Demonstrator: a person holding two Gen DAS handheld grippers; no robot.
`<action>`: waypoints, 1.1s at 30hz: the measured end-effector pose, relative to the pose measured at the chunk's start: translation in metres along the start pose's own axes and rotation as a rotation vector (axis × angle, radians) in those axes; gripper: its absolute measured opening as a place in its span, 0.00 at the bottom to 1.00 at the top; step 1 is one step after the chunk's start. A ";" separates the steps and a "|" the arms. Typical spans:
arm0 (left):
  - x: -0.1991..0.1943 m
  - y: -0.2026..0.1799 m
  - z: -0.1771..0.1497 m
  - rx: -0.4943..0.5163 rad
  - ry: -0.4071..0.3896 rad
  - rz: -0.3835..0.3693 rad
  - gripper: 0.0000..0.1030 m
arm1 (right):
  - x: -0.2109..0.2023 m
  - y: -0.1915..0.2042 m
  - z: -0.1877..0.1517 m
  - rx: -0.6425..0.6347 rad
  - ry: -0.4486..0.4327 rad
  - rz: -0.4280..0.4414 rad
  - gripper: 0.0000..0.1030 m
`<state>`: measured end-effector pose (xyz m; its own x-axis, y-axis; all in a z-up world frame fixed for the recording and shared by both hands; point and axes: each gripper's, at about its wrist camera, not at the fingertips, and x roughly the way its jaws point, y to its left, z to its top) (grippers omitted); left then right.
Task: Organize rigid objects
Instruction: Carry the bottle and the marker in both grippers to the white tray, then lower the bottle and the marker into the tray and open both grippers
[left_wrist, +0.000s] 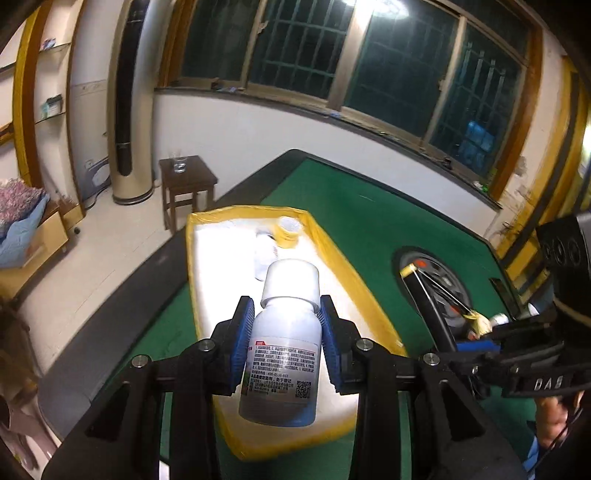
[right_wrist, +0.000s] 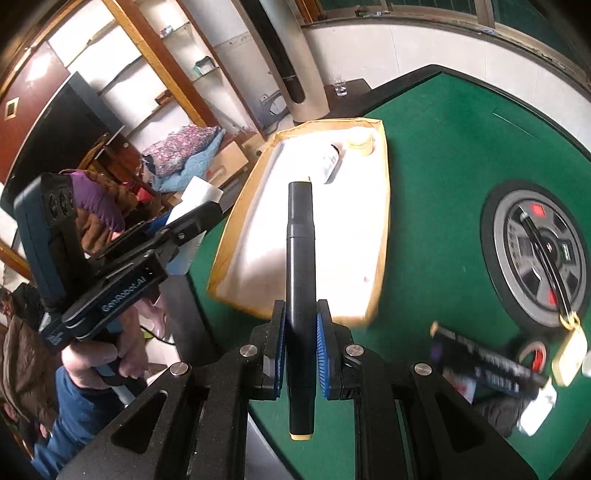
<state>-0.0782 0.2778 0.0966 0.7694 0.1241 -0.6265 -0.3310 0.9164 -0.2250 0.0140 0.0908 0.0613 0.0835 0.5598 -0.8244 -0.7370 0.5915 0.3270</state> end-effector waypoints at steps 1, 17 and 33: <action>0.009 0.003 0.004 0.002 0.019 0.002 0.32 | 0.006 0.000 0.005 0.003 0.008 -0.004 0.13; 0.105 0.027 0.036 -0.076 0.197 0.073 0.32 | 0.081 -0.023 0.069 0.103 0.114 -0.053 0.13; 0.134 0.024 0.042 -0.068 0.264 0.096 0.31 | 0.116 -0.029 0.097 0.124 0.139 -0.158 0.13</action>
<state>0.0401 0.3321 0.0391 0.5669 0.0971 -0.8181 -0.4378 0.8767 -0.1993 0.1103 0.1949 0.0015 0.0917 0.3743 -0.9227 -0.6338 0.7367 0.2359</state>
